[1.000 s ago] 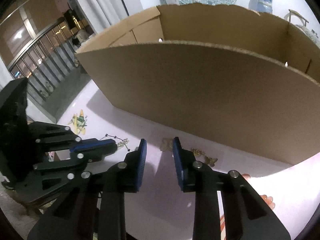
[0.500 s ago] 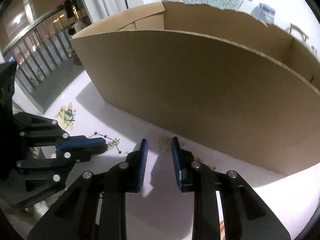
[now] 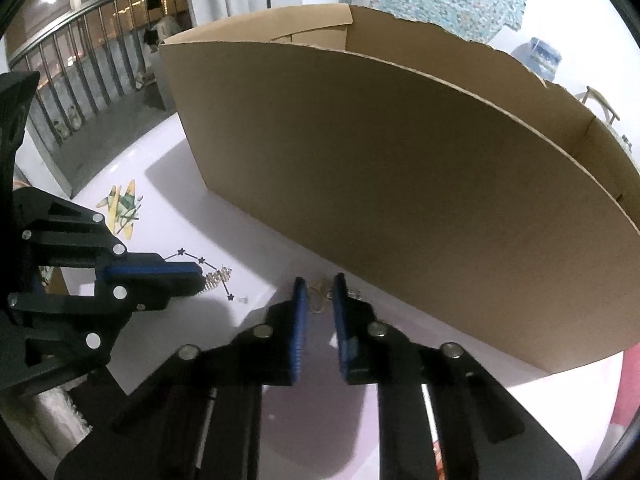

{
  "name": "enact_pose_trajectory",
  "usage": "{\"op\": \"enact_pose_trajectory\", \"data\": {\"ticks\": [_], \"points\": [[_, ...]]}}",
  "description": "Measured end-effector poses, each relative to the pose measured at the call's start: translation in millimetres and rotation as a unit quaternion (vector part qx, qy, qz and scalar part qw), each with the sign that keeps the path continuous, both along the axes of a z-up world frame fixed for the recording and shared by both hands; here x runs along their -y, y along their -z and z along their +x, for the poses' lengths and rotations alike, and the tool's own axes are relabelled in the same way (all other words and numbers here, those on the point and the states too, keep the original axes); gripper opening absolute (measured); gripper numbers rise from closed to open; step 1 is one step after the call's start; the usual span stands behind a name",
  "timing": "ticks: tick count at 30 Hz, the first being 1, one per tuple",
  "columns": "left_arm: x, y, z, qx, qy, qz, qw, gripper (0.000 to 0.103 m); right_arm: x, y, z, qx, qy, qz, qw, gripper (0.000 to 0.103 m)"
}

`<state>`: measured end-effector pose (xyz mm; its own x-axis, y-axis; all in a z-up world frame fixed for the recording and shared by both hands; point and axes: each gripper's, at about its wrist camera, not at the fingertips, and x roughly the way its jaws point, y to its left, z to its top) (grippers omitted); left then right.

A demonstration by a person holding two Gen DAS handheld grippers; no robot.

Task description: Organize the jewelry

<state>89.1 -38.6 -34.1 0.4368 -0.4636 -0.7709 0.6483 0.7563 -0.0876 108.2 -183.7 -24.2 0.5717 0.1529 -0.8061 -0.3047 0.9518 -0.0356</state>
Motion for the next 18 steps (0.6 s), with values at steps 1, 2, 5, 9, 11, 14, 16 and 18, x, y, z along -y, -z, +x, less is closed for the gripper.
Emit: {"op": "enact_pose_trajectory", "data": {"ticks": [1, 2, 5, 9, 11, 14, 16, 18], "points": [[-0.1, 0.0, 0.2, 0.000, 0.000, 0.000, 1.0000, 0.001, 0.5, 0.4, 0.2, 0.000, 0.000, -0.001, 1.000, 0.011], [0.3, 0.1, 0.3, 0.000, 0.000, -0.001, 1.0000, 0.001, -0.9, 0.7, 0.5, 0.000, -0.001, -0.002, 1.000, 0.011], [0.1, 0.0, 0.4, -0.001, -0.001, -0.001, 1.0000, 0.001, -1.9, 0.4, -2.4, 0.001, -0.006, -0.003, 1.000, 0.004], [-1.9, 0.9, 0.4, -0.002, -0.001, -0.002, 1.0000, 0.001, -1.8, 0.3, -5.1, -0.001, -0.004, 0.004, 1.000, 0.003], [-2.1, 1.1, 0.2, -0.001, 0.000, -0.001, 1.0000, 0.001, -1.0, -0.4, -3.4, -0.003, -0.004, 0.013, 1.000, 0.003], [-2.2, 1.5, -0.1, -0.001, 0.000, 0.000, 1.0000, 0.001, 2.2, -4.9, -5.7, -0.005, -0.003, 0.019, 1.000, 0.003], [-2.0, 1.6, -0.4, 0.000, 0.000, 0.000, 1.0000, 0.001, 5.3, -7.3, -9.9, -0.008, -0.001, 0.024, 1.000, 0.003], [-2.4, 1.7, -0.2, 0.000, 0.000, 0.000, 1.0000, 0.001, 9.4, -8.8, -14.9, -0.015, 0.004, 0.033, 0.999, 0.003]]}}
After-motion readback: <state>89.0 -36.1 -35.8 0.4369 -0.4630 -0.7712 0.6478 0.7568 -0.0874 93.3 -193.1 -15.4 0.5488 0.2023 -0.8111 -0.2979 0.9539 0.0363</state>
